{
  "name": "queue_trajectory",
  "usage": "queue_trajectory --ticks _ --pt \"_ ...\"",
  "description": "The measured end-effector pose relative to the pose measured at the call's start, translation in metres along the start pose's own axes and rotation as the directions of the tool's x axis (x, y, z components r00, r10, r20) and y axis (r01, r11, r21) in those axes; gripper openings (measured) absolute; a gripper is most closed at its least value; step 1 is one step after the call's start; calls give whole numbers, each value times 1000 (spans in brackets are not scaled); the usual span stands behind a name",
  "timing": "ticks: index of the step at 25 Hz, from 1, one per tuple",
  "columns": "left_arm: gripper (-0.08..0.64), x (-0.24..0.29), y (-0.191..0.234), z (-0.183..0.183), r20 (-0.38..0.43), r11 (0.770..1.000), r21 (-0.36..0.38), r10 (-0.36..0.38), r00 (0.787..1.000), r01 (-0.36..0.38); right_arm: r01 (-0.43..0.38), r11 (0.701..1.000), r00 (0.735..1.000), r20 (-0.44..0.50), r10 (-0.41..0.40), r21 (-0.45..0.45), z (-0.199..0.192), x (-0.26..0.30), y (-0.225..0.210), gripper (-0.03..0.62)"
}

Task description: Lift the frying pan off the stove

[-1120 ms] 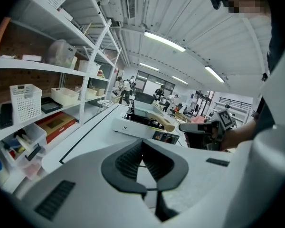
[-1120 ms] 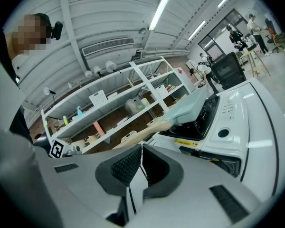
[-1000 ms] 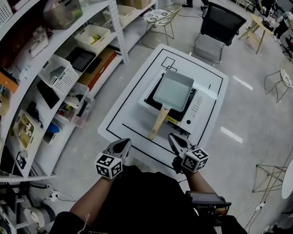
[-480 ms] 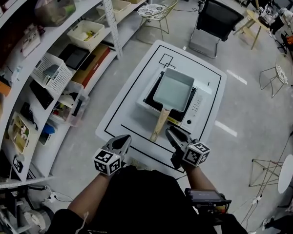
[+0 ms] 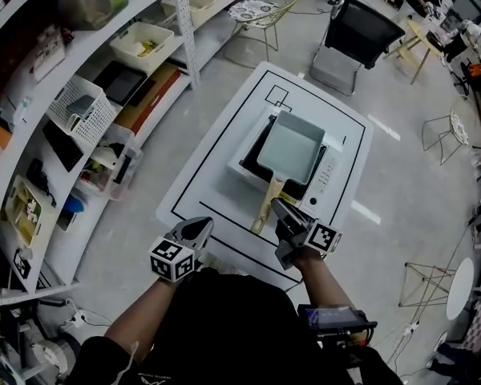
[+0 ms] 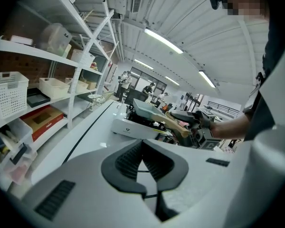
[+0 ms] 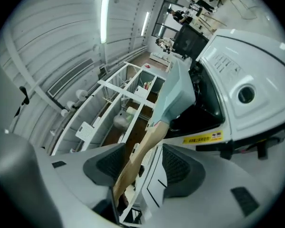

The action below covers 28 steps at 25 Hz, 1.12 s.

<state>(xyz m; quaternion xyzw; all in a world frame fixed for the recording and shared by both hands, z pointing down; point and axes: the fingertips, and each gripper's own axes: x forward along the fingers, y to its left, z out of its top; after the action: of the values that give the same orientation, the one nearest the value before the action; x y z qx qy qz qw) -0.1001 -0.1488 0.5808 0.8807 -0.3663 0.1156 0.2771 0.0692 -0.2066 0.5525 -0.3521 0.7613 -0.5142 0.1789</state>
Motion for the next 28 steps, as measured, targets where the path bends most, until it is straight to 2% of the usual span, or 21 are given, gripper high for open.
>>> queue_trajectory --ticks 10,21,25,28 --pt "9 -3 11 4 4 1000 -12 -2 1000 2 -49 993 987 -148 64 104 -15 27 -2 247" --pt "9 -11 26 5 12 998 -43 45 999 -45 -77 983 982 -156 104 166 -9 40 -9 244" --pt "9 -11 26 7 13 998 -42 50 999 -50 -103 976 980 -151 133 192 -9 41 -4 179" --pt "9 -13 26 4 6 997 -45 60 998 -59 -99 976 980 -153 130 194 -8 41 -5 176"
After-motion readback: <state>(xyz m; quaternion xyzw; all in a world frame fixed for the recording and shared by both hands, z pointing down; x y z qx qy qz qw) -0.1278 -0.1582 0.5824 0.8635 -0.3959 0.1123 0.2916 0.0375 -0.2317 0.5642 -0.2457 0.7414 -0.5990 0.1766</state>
